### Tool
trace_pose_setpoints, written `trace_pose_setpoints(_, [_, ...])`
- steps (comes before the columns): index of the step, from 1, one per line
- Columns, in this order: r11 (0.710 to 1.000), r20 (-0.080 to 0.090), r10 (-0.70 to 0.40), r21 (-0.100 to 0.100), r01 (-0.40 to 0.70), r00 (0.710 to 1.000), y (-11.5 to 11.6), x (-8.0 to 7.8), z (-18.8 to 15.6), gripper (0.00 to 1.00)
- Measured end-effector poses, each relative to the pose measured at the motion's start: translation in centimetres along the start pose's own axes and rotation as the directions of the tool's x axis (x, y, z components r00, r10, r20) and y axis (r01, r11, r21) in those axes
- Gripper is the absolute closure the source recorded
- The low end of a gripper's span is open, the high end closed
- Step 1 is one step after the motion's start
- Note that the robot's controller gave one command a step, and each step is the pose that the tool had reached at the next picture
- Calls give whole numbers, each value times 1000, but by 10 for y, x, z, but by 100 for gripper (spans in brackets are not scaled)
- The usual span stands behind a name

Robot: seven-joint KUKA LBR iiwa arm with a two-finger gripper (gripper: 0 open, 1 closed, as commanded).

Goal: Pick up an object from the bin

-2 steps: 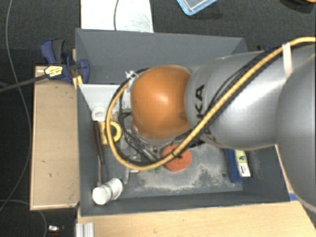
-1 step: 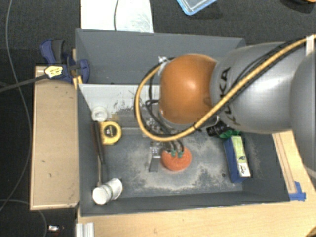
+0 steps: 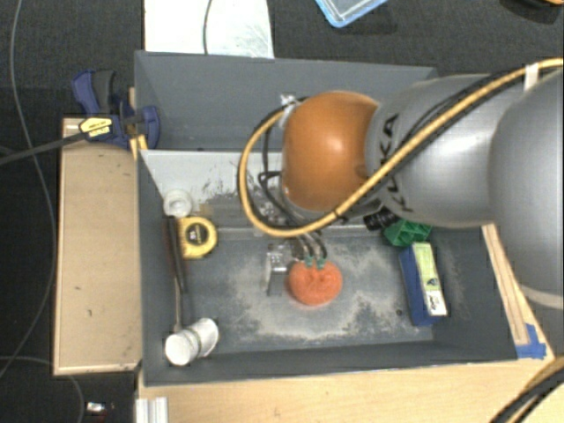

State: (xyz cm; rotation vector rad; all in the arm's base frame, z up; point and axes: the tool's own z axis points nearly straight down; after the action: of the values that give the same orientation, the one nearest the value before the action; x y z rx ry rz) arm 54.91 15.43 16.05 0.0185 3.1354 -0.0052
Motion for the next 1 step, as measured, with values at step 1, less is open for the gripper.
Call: trace_pose_setpoints(1, [999, -3, -48, -9, 48, 999, -24, 3, 10, 0])
